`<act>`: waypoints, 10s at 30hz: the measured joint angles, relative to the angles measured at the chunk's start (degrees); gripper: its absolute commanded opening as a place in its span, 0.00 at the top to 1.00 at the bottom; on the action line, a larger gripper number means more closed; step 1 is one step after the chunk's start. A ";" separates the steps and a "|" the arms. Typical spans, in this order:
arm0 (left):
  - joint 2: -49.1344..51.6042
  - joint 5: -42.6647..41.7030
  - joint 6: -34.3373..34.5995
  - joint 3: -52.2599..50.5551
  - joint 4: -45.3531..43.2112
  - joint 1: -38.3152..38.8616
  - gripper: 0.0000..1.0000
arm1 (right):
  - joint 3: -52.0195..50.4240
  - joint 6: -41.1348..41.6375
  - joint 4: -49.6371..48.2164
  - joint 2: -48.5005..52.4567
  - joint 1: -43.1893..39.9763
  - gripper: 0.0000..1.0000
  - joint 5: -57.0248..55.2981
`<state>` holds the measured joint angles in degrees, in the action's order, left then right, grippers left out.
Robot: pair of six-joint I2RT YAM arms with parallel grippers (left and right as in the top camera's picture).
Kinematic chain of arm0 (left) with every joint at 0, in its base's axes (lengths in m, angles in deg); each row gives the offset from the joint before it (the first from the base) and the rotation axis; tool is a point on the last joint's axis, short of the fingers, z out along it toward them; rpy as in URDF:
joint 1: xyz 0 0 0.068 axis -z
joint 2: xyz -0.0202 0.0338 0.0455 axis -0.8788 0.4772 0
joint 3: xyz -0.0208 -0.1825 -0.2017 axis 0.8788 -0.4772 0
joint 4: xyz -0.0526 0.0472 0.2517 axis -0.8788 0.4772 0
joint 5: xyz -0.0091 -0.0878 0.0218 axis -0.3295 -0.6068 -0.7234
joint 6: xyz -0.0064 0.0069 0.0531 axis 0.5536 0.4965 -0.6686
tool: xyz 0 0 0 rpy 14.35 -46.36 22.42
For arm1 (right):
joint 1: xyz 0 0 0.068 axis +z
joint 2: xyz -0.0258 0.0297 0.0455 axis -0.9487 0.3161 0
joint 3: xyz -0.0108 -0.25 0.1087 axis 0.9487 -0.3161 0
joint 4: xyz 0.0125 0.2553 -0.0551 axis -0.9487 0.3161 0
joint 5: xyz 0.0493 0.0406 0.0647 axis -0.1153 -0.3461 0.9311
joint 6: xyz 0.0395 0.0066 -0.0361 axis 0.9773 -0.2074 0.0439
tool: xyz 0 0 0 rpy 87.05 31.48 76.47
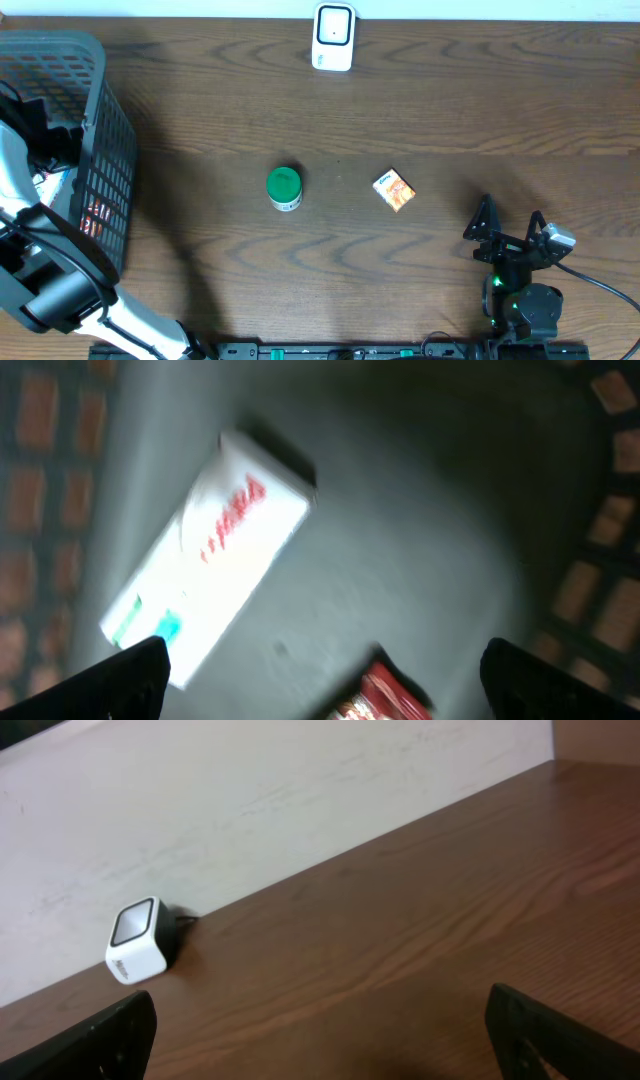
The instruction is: Scan the item barcode
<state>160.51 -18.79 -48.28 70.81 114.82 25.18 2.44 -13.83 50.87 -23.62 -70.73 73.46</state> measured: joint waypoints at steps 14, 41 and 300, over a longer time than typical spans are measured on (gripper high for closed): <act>4.52 5.31 -16.92 -0.02 -14.01 -0.98 0.01 | 0.00 0.00 0.00 0.00 -0.02 0.01 -0.02; 13.64 -0.44 -12.79 1.46 -13.68 -4.79 0.60 | 0.00 0.00 0.00 0.00 0.00 0.01 0.00; -55.39 29.99 29.73 -6.91 -24.59 37.79 0.16 | 38.45 -1.42 60.13 57.48 0.72 0.04 32.13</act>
<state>105.12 11.20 -18.56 63.90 90.23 62.97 40.89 -15.25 111.00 33.87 -70.01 105.59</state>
